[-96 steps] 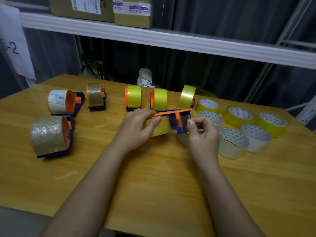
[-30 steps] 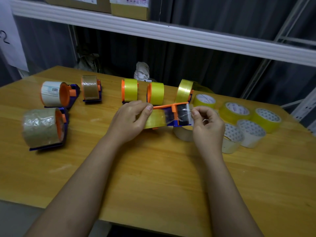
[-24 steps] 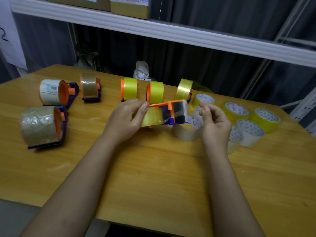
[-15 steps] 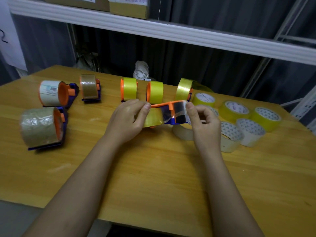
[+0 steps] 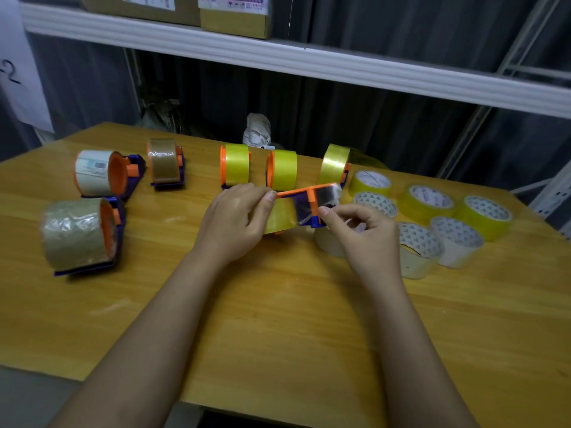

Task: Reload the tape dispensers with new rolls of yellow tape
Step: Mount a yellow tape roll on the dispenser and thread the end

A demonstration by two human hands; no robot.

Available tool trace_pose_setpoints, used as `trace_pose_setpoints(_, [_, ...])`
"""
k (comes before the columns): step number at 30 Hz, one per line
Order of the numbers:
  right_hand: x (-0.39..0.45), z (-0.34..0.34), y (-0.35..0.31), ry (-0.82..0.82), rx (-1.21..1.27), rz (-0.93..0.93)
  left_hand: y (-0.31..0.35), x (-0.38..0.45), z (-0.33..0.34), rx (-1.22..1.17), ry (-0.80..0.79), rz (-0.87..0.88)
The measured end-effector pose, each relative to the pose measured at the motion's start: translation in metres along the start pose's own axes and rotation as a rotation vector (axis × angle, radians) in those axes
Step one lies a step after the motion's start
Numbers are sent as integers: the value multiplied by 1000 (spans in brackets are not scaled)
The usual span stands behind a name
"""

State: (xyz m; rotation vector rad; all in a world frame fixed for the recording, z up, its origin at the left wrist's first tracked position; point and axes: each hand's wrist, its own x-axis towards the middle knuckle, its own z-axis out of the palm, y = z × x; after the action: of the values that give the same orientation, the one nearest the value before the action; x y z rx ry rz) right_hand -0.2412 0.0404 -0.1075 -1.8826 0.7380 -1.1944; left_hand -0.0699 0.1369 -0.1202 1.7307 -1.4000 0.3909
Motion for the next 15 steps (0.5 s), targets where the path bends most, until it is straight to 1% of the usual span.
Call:
trace_pose_setpoints(4, [0,0,0,24,-3,-37,1,0,0,7,14,5])
trace_pose_setpoints(9, [1,2,6,-5,-47,-78,2,0,0,17,13,6])
trace_pose_setpoints(15, [-1,10,6,83,-135,-112,4,0,2,36,4,14])
